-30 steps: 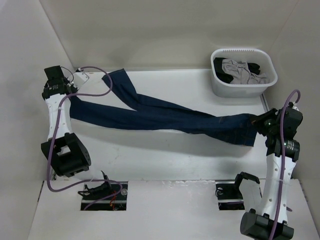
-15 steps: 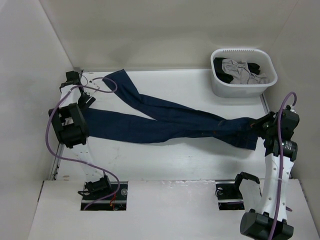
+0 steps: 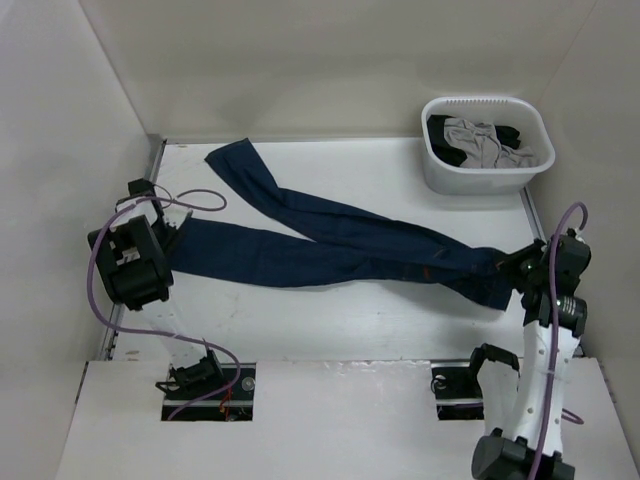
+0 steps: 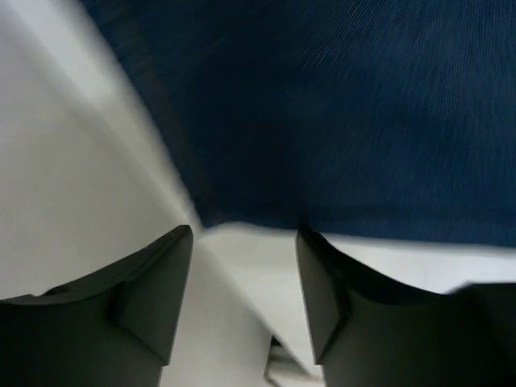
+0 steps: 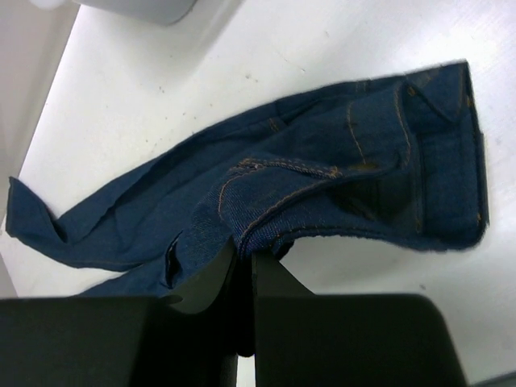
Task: Fold and stack the trousers
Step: Flatten the trousers out
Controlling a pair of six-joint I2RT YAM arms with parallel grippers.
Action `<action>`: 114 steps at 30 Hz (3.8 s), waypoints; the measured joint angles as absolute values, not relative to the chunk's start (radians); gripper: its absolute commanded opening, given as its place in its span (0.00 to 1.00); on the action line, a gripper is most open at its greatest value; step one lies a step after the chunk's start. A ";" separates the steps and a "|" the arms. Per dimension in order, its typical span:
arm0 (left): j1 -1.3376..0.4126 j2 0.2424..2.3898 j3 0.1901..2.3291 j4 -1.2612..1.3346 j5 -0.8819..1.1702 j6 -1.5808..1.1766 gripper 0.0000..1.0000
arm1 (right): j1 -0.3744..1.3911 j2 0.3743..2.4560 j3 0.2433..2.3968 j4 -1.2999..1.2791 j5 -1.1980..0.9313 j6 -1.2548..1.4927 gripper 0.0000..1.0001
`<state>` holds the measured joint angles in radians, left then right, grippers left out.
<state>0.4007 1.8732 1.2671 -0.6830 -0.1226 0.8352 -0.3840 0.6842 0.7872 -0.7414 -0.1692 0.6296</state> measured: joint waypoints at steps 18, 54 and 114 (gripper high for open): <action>0.487 1.801 1.108 -0.625 -0.152 0.888 0.01 | -0.564 0.274 0.944 -1.305 0.099 0.921 1.00; 0.517 1.996 1.430 -0.691 0.036 0.487 0.43 | 0.477 0.722 0.528 -0.924 0.417 1.284 1.00; -0.002 2.323 1.866 -0.448 -0.124 0.541 0.53 | -0.320 0.987 0.719 -0.517 0.232 0.730 1.00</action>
